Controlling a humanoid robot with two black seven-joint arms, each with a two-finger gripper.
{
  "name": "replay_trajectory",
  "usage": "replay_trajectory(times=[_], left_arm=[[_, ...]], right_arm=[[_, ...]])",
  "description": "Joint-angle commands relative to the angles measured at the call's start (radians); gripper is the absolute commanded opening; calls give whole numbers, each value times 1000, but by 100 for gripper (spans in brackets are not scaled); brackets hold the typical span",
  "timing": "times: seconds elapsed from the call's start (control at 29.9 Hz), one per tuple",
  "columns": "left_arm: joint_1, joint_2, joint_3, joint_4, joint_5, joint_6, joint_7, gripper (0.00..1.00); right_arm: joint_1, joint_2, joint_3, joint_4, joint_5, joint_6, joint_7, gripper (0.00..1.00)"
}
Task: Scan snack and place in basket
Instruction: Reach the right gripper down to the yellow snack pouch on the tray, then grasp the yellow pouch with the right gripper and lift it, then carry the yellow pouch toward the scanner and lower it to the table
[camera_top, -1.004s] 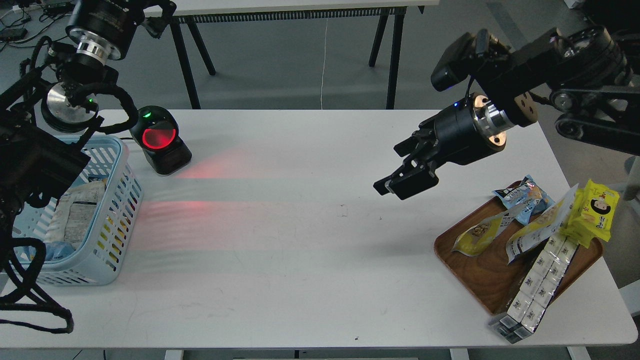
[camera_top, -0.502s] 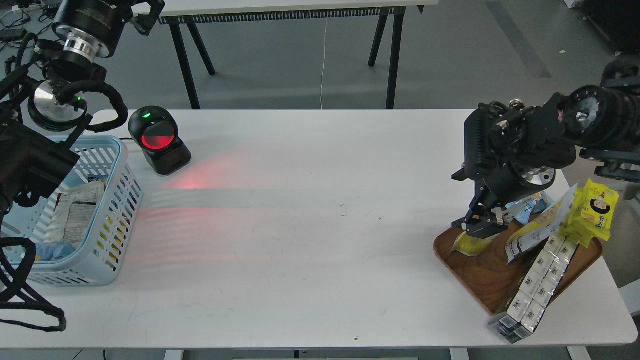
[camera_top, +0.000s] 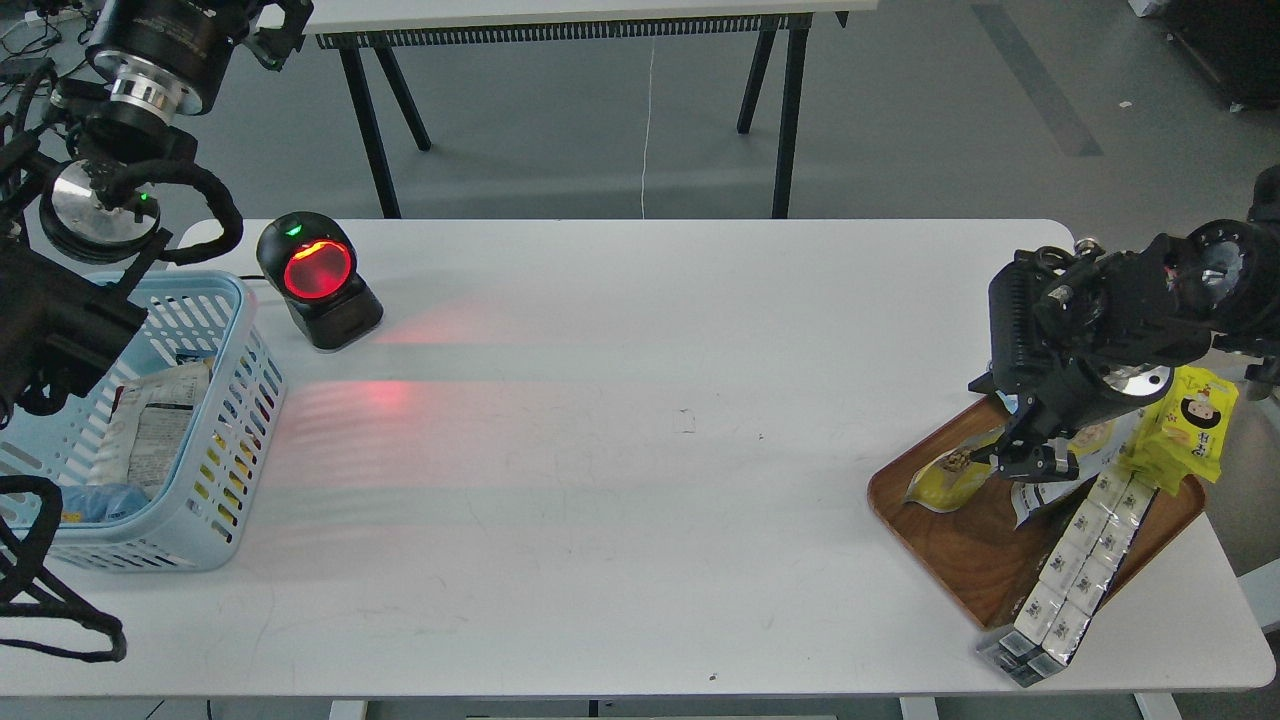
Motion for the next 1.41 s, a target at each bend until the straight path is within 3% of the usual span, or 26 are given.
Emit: replay_trajectory(times=[0.0, 0.17, 0.27, 0.64, 0.87, 1.37], left_arm=[[0, -6, 2, 2, 0, 0, 0, 100], [2, -2, 2, 3, 0, 0, 0, 100], [0, 0, 2, 3, 0, 0, 0, 100], [-2, 1, 2, 5, 0, 0, 0, 100], [-3, 3, 2, 5, 0, 0, 2, 100], [-11, 4, 0, 3, -2, 0, 2, 100]], right_arm=[[-9, 4, 3, -7, 1, 0, 0, 42], [-9, 6, 11, -7, 7, 0, 0, 11], [-10, 3, 11, -7, 9, 0, 0, 1], [3, -37, 124, 14, 55, 17, 0, 0], [-4, -20, 311, 13, 109, 156, 0, 0], [-17, 290, 454, -96, 121, 185, 0, 0]])
